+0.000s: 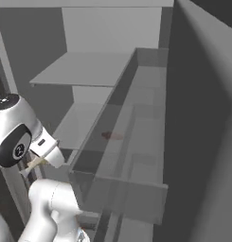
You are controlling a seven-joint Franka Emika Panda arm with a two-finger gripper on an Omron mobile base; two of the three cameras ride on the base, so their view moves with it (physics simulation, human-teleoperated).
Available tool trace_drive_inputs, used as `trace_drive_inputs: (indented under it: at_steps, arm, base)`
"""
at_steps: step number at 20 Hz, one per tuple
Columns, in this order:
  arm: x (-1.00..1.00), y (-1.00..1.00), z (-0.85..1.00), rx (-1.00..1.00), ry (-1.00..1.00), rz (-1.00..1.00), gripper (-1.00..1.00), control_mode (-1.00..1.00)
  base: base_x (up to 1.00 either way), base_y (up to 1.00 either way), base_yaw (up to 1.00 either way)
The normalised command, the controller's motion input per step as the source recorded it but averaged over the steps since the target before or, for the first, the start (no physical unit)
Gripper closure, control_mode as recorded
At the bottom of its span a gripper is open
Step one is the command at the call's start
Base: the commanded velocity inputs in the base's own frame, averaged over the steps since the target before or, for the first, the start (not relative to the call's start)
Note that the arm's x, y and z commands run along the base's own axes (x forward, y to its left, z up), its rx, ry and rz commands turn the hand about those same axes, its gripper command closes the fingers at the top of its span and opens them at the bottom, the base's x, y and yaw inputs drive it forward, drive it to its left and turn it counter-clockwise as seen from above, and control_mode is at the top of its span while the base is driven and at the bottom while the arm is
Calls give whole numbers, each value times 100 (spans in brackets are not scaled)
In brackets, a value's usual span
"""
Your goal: Place the fish on the counter behind the older fish on the same shelf of the fridge to maintain FIFO order. Close the fridge door when finished.
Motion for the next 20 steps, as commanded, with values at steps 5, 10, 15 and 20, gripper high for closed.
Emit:
trace_drive_inputs:
  at_steps: [5, 10, 15, 20]
  arm:
    - [0, 0, 0, 0, 0, 0, 100, 100]
    - [31, 0, -3, 0, -33, 7, 100, -100]
    - [31, 14, -10, 1, -59, 4, 100, -100]
    - [88, 26, -24, 4, -17, 0, 100, -100]
  base:
    - [93, 6, 4]
    - [15, 0, 1]
    - [0, 0, 0]
    - [0, 0, 0]
